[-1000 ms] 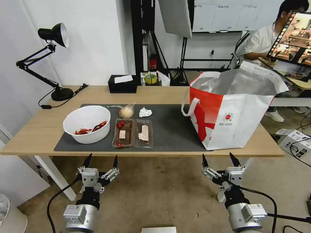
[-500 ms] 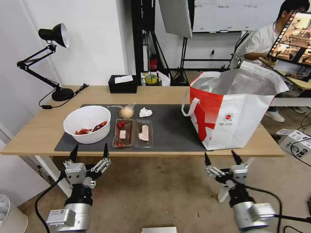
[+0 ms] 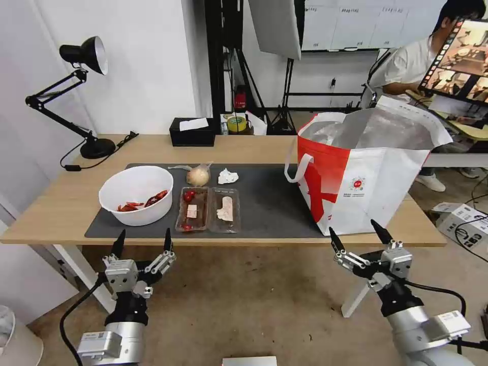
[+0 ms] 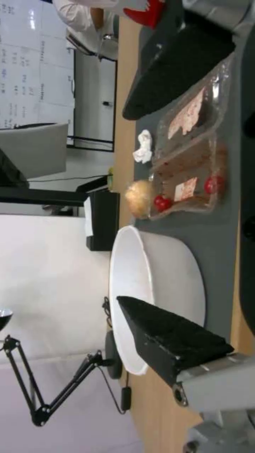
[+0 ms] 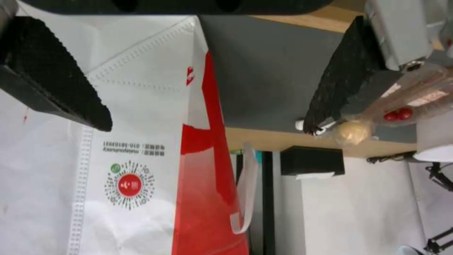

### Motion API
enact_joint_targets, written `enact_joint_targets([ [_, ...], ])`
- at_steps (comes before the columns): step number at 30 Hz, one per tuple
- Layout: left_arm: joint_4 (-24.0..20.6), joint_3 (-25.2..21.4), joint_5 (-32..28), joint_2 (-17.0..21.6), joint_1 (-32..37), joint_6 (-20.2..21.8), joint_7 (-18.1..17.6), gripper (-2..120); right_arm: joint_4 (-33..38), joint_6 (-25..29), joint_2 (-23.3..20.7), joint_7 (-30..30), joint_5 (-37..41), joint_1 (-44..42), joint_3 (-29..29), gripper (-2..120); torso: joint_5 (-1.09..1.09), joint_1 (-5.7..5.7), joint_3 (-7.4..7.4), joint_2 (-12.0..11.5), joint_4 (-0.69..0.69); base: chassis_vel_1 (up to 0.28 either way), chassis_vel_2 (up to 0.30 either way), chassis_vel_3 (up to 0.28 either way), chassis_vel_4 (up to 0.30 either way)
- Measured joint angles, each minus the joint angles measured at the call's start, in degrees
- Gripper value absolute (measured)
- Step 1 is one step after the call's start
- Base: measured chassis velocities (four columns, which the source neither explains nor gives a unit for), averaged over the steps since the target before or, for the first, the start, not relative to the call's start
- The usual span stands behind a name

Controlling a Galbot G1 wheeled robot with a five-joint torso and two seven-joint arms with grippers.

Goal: Pick up the trash from the table and place it into the takeout bag.

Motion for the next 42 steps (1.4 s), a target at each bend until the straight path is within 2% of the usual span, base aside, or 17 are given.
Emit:
enact_joint_targets([
  [15,3.8,-0.2,1.0,0.4,0.1,-1.9,0.1,100,-6.5,2.2,1.2,0.3,0.6,1.6,-2.7,100,-0.01,0.00,0.00,0.0,0.00,0.000,0.000,0.000,0.000],
  [24,4.8,-0.2,1.4,0.5,0.0,-2.2,0.1,100,-5.8,1.7,0.9,0.9,3.5,2.1,-4.3,100,-0.01,0.00,0.00,0.0,0.00,0.000,0.000,0.000,0.000],
  [25,5.1,-0.2,1.7,0.6,0.0,-2.6,0.1,100,-4.8,0.2,0.2,1.6,7.3,2.2,-5.3,100,-0.01,0.00,0.00,0.0,0.00,0.000,0.000,0.000,0.000],
  [26,5.1,-0.2,1.7,0.6,0.0,-2.6,0.1,100,-4.8,0.2,0.2,1.6,7.3,2.2,-5.3,100,-0.01,0.00,0.00,0.0,0.00,0.000,0.000,0.000,0.000],
  [28,5.2,-0.4,2.1,0.8,0.1,-3.1,0.1,100,-2.4,-3.5,-1.0,3.6,15.2,3.0,-7.2,100,-0.01,0.00,0.00,0.0,0.00,0.000,0.000,0.000,0.000],
  [30,5.2,-0.4,2.2,0.8,0.1,-3.1,0.1,100,-1.9,-4.5,-1.4,4.4,17.5,3.3,-7.7,100,-0.01,0.00,0.00,0.0,0.00,0.000,0.000,0.000,0.000],
  [32,5.4,-0.9,2.2,1.1,0.1,-3.4,0.1,100,-0.2,-9.1,-3.4,8.5,29.3,5.6,-10.2,100,-0.02,0.00,0.00,0.0,0.00,0.000,0.000,0.000,0.000],
  [34,5.4,-0.9,2.2,1.1,0.1,-3.4,0.1,100,-0.1,-9.5,-3.6,8.9,30.7,6.0,-10.6,100,-0.01,0.00,0.00,0.0,0.00,0.000,0.000,0.000,0.000],
  [35,5.5,-1.2,2.1,1.3,0.2,-3.4,0.1,100,0.4,-11.0,-4.6,11.4,37.4,8.0,-12.4,100,-0.01,0.00,0.00,0.0,0.00,0.000,0.000,0.000,0.000],
  [36,5.5,-1.2,2.1,1.3,0.2,-3.4,0.1,100,0.4,-11.0,-4.6,11.4,37.4,8.0,-12.4,100,-0.01,0.00,0.00,0.0,0.00,0.000,0.000,0.000,0.000],
  [38,5.5,-1.4,2.1,1.5,0.3,-3.4,0.1,100,0.6,-12.1,-5.2,13.8,43.5,10.3,-14.4,100,-0.01,0.00,0.00,0.0,0.01,0.000,0.000,0.000,0.000],
  [39,5.5,-1.5,2.1,1.5,0.4,-3.4,0.1,100,0.7,-12.7,-5.4,16.4,49.4,13.3,-17.0,100,-0.02,0.00,0.00,0.0,0.00,0.000,0.000,0.000,0.000],
  [40,5.5,-1.5,2.1,1.5,0.4,-3.4,0.1,100,0.7,-12.7,-5.4,16.4,49.4,13.3,-17.0,100,-0.02,0.00,0.00,0.0,0.00,0.000,0.000,0.000,0.000],
  [42,5.5,-1.7,2.0,1.5,0.3,-3.4,0.1,100,-0.3,-13.0,-5.0,20.2,56.0,18.3,-21.1,100,-0.01,0.00,0.00,0.0,0.01,0.000,0.000,0.000,0.000],
])
